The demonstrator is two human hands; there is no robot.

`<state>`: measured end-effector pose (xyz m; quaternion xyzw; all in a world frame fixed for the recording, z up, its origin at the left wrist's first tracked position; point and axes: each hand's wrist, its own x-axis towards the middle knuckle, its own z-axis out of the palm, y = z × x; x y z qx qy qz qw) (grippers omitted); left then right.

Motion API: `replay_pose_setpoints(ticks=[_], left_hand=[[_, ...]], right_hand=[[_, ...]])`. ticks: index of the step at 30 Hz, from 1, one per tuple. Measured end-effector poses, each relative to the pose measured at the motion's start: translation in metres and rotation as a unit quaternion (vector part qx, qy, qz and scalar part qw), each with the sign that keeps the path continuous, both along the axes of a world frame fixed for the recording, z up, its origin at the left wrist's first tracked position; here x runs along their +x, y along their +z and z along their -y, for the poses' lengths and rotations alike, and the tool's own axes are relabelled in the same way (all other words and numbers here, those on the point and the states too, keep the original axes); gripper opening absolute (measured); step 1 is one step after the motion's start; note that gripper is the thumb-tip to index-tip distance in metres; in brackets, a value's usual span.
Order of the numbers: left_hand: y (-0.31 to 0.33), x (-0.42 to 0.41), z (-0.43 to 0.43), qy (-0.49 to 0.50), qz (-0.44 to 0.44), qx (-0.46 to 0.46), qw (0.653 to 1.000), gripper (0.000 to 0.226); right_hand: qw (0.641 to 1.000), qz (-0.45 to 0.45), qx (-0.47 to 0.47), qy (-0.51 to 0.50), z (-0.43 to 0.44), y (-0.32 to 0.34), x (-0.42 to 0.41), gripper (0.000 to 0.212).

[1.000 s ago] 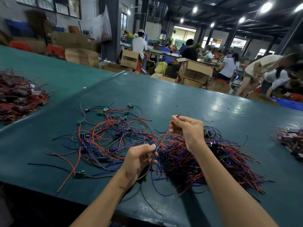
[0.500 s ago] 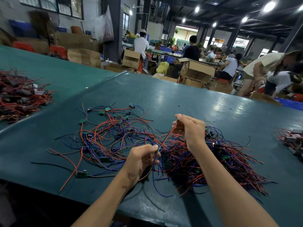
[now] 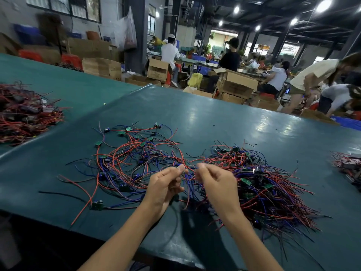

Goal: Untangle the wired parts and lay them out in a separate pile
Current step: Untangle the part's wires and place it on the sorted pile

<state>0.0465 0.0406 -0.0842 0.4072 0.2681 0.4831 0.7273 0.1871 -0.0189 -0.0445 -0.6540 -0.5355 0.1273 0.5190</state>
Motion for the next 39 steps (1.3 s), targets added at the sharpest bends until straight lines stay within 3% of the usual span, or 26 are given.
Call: replay_pose_setpoints(ticks=[2,5,9,12,19,23,30,33,39], left_hand=[[-0.002,0.001,0.001,-0.002,-0.008,0.023,1.000,0.022],[-0.003,0.002,0.001,-0.007,-0.007,0.031,0.999,0.028],[-0.008,0.002,0.000,-0.011,-0.021,0.037,0.999,0.039],[-0.012,0.003,-0.001,-0.014,-0.055,0.078,0.995,0.051],[-0.015,0.005,0.005,0.036,-0.181,0.161,0.970,0.026],[-0.015,0.005,0.003,0.079,-0.192,0.140,0.968,0.035],[-0.019,0.005,-0.003,0.118,-0.216,0.120,0.962,0.034],[-0.021,0.005,-0.003,0.115,-0.229,0.140,0.956,0.036],[-0.021,0.005,-0.004,0.120,-0.211,0.134,0.961,0.036]], right_hand=[[0.995,-0.017,-0.061,0.073,0.007,-0.004,-0.007,0.031],[0.965,-0.157,-0.148,0.148,0.005,-0.006,-0.013,0.031],[0.958,-0.180,-0.173,0.142,0.002,-0.016,-0.019,0.032],[0.970,-0.153,-0.150,0.114,0.004,-0.019,-0.019,0.035],[0.984,-0.058,-0.119,0.122,0.018,-0.014,-0.012,0.031],[0.969,-0.029,-0.160,0.185,0.032,-0.016,-0.013,0.025],[0.951,0.154,-0.129,0.235,0.058,-0.018,-0.010,0.032],[0.948,0.165,-0.126,0.243,0.064,-0.020,-0.007,0.037],[0.941,0.152,-0.127,0.275,0.066,-0.027,0.001,0.027]])
